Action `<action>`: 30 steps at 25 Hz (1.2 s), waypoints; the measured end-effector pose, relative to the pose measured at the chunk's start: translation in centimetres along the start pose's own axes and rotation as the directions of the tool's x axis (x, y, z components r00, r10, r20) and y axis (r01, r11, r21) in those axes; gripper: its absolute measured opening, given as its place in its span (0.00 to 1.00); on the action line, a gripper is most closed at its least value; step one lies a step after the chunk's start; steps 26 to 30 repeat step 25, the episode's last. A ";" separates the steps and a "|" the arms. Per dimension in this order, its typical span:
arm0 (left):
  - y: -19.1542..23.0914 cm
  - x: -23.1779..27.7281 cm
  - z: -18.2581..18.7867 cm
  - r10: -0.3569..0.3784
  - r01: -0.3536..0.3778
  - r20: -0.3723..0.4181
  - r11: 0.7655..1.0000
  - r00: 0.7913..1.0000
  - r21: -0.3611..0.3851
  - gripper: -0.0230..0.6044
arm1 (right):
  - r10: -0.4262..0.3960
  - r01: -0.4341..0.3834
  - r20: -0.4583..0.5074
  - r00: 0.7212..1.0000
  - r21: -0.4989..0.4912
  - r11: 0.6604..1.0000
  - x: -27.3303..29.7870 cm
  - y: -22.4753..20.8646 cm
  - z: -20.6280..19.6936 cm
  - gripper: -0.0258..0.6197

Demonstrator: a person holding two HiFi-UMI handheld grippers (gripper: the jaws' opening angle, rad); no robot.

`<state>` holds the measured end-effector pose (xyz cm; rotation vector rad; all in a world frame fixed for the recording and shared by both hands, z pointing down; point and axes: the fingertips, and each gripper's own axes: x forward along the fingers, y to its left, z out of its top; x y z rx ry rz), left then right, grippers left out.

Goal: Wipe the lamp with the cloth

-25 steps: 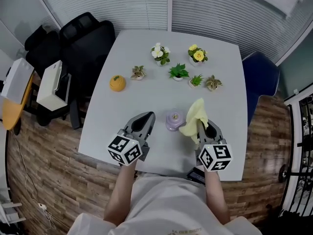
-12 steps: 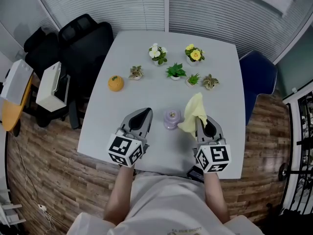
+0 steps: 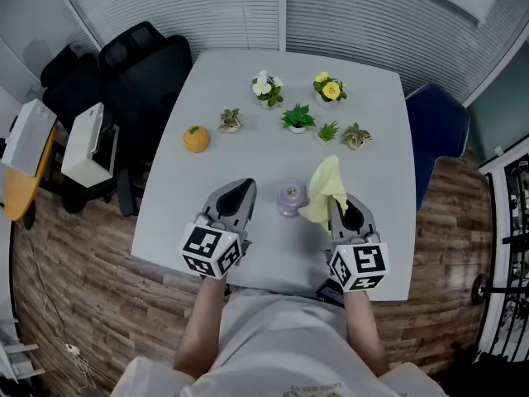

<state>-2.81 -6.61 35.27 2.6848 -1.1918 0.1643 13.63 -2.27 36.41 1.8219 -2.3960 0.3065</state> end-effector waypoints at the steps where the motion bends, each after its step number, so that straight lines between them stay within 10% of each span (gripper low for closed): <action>1: 0.0 0.0 0.0 -0.001 0.001 -0.002 1.000 1.000 -0.002 0.04 | 0.002 -0.002 -0.001 1.000 0.000 1.000 0.0 0.0 0.0 0.08; 30: -0.5 0.1 -0.6 -0.021 0.021 -0.012 1.000 1.000 0.013 0.04 | -0.004 0.004 -0.008 1.000 0.045 0.999 -0.2 -1.3 -0.5 0.08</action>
